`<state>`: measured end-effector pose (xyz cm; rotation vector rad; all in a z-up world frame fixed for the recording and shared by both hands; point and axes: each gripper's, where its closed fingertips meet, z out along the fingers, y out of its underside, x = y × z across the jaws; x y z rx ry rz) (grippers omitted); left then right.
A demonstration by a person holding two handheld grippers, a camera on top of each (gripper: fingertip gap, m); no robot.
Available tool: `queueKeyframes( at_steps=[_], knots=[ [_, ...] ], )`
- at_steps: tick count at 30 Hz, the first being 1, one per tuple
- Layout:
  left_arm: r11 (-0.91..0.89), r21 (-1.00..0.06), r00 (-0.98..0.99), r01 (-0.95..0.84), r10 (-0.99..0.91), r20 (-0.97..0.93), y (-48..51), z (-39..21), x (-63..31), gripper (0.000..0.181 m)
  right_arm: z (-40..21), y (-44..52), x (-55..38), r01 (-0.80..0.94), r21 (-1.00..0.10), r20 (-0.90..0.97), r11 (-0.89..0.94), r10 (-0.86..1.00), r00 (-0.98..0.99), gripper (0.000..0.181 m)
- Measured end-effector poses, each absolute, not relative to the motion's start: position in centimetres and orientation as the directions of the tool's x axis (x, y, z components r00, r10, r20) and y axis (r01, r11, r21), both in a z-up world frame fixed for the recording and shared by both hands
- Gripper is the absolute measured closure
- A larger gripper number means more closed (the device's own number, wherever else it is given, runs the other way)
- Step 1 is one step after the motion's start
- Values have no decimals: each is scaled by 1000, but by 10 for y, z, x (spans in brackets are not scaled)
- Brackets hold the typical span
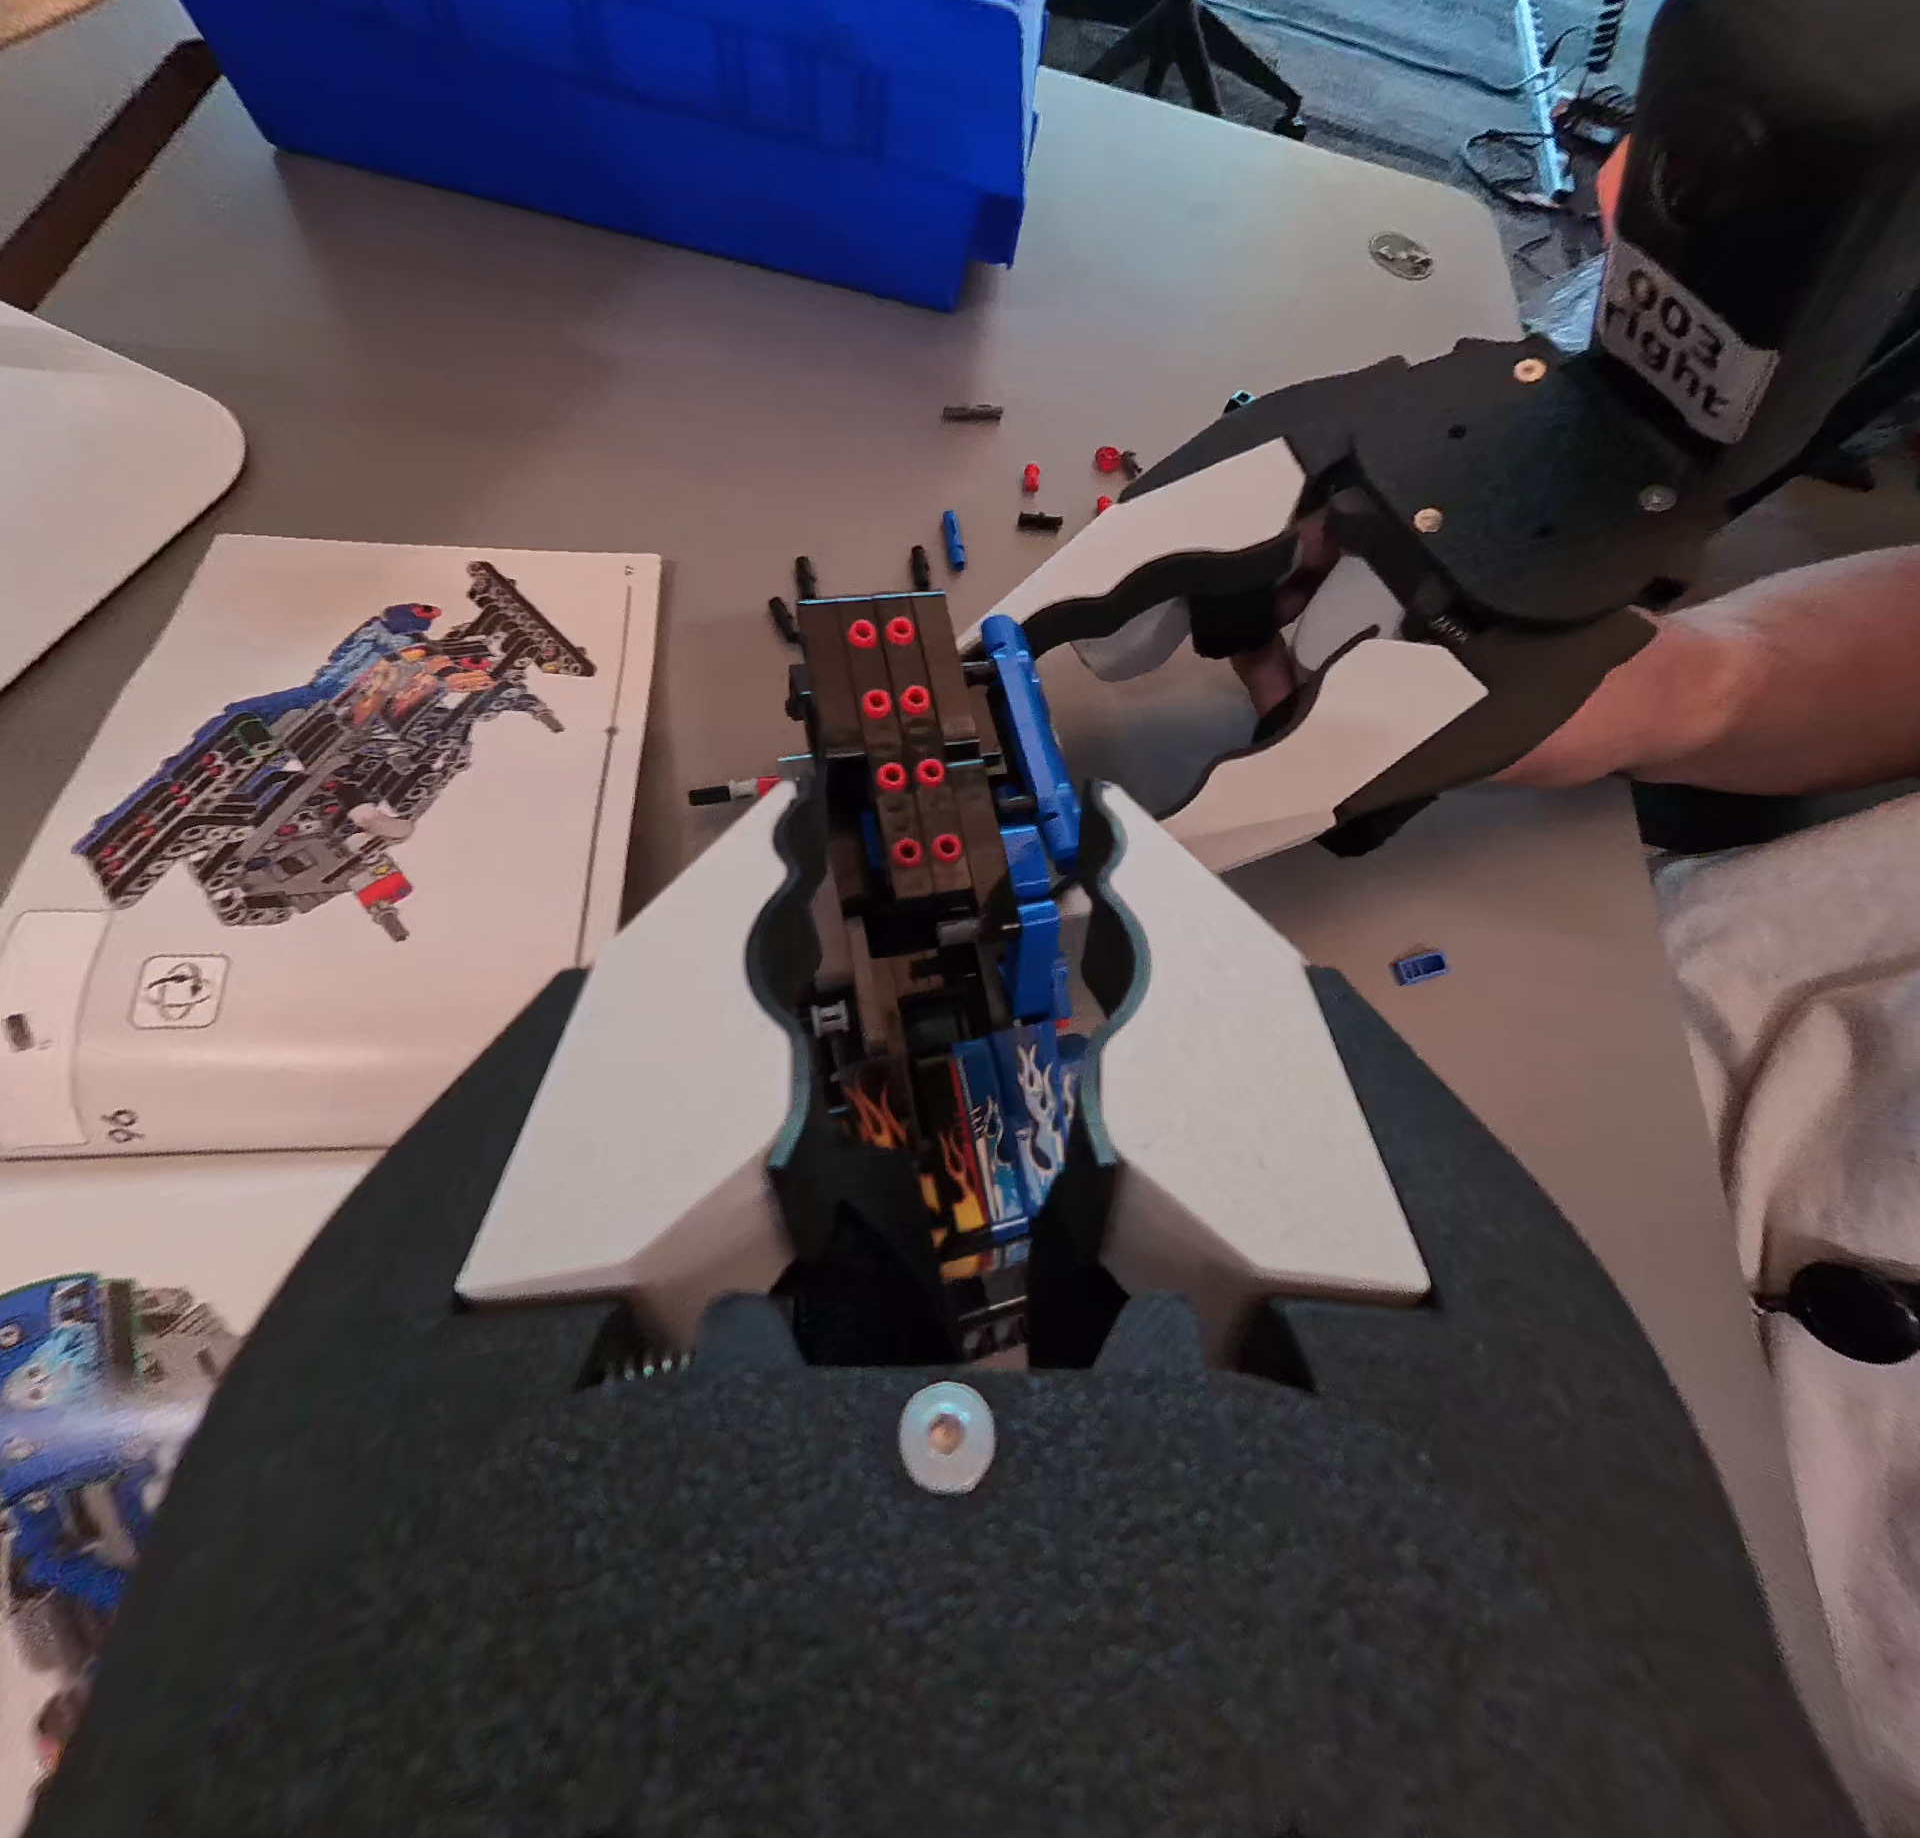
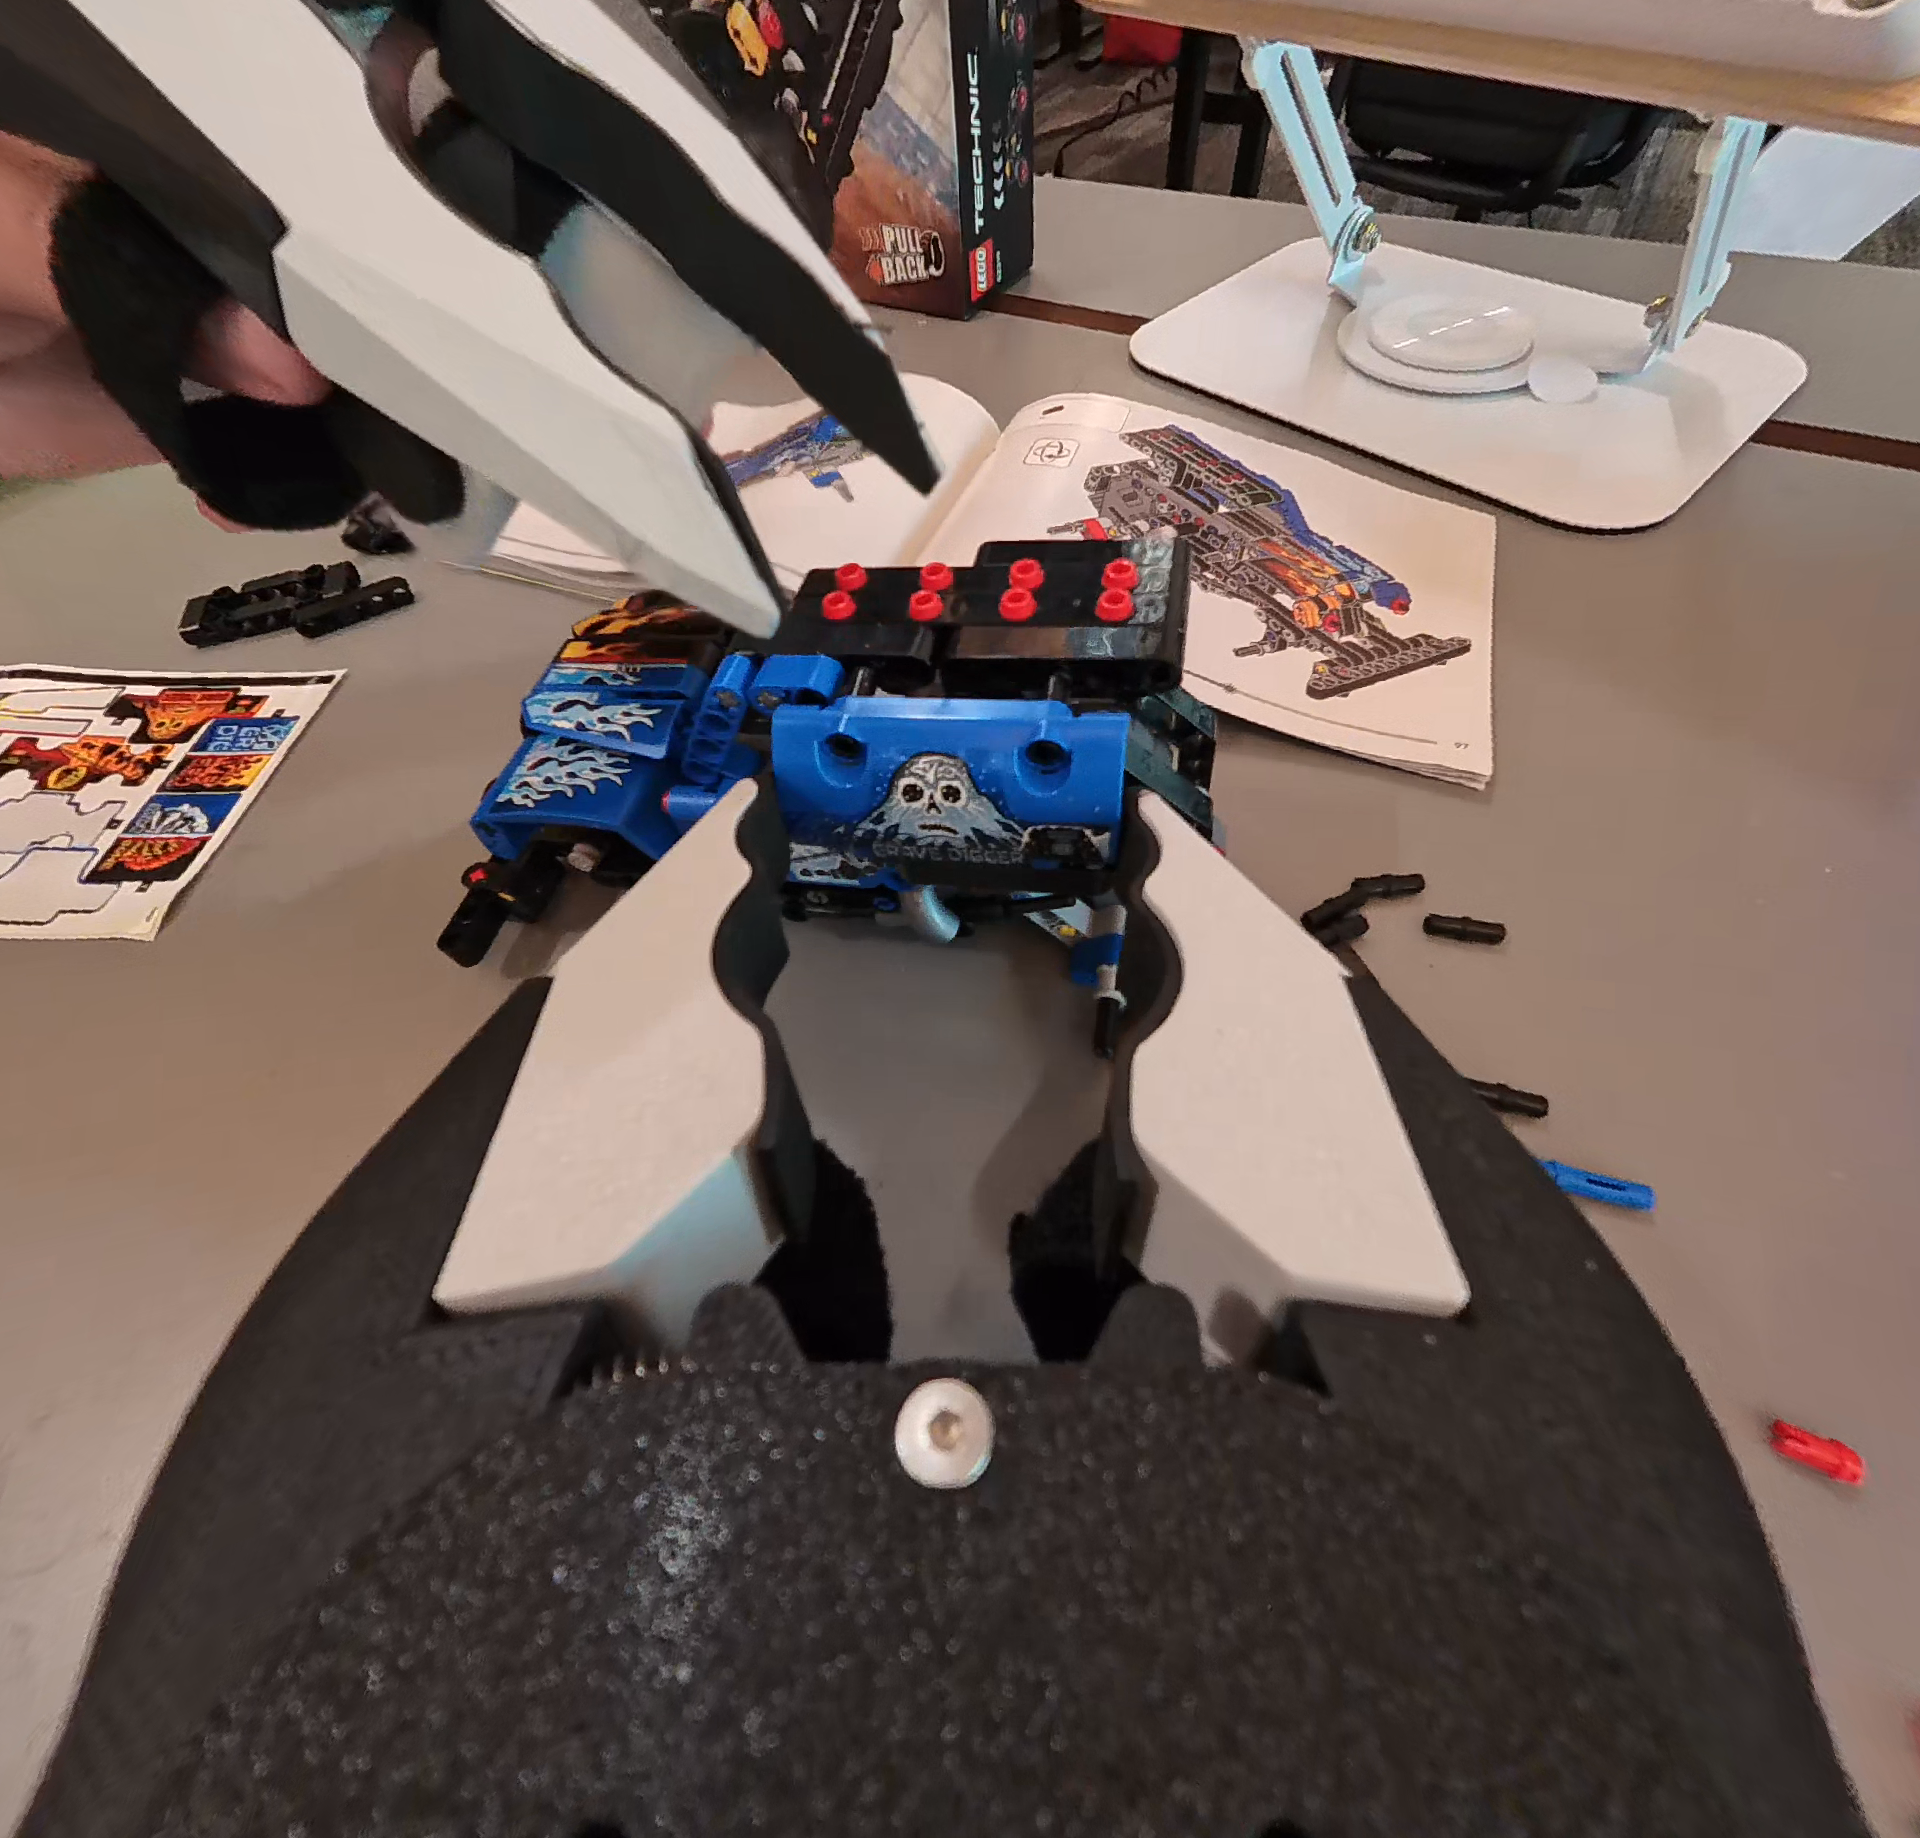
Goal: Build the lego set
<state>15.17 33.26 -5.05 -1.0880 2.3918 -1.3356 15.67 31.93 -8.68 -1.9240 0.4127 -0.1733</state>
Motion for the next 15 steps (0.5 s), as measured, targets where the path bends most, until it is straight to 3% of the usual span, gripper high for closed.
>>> queueKeyframes(
  at_steps=[15],
  knots=[
    [364, -785, -730, -501, -665, 158, 321, -66, 150, 134, -87, 320, 158, -193, -906, -51, -378, -355, 933, 119]
  ],
)
